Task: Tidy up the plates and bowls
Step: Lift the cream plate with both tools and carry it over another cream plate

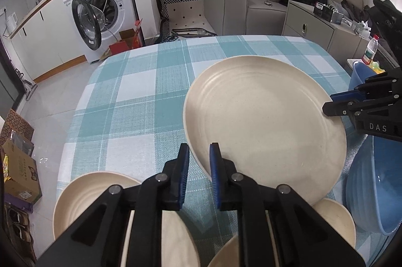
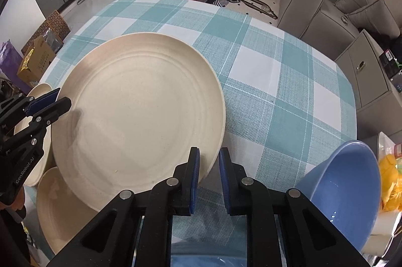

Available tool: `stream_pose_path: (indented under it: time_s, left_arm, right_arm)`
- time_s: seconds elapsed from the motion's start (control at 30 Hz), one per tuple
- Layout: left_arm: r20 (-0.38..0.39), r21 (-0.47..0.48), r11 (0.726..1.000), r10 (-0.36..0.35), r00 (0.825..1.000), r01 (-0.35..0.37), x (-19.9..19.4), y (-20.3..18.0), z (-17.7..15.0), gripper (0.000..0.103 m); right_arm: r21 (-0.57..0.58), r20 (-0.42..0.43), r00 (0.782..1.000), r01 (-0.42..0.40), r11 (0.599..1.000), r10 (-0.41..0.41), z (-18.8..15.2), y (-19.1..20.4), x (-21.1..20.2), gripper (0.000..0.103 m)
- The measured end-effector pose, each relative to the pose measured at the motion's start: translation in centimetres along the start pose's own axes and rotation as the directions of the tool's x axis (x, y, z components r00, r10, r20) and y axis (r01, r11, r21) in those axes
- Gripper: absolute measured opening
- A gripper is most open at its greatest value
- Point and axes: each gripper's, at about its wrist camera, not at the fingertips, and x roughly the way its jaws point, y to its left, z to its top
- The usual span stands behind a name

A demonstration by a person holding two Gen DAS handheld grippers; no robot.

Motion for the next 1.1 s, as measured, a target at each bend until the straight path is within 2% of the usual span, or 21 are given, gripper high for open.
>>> stream_pose_path:
  time_s: [0.6,1.1]
  left_arm:
    - [0.083,-0.024,1.000,0.022,0.996,-0.020,-6.4,0.6,-1.2,0.014]
    - [0.135,-0.042,0.998,0.043,0.990,-0.038,-11.1,0.4,-4.9,0.014]
  right_arm:
    - [-0.032,0.078,0.997,-0.005,0.999,0.007,-1.9,2.5,-5.9,0.016]
    - [-0.065,0.152,0.988,-0.016,0.998,0.026,-6.7,5.2,-11.1,0.016]
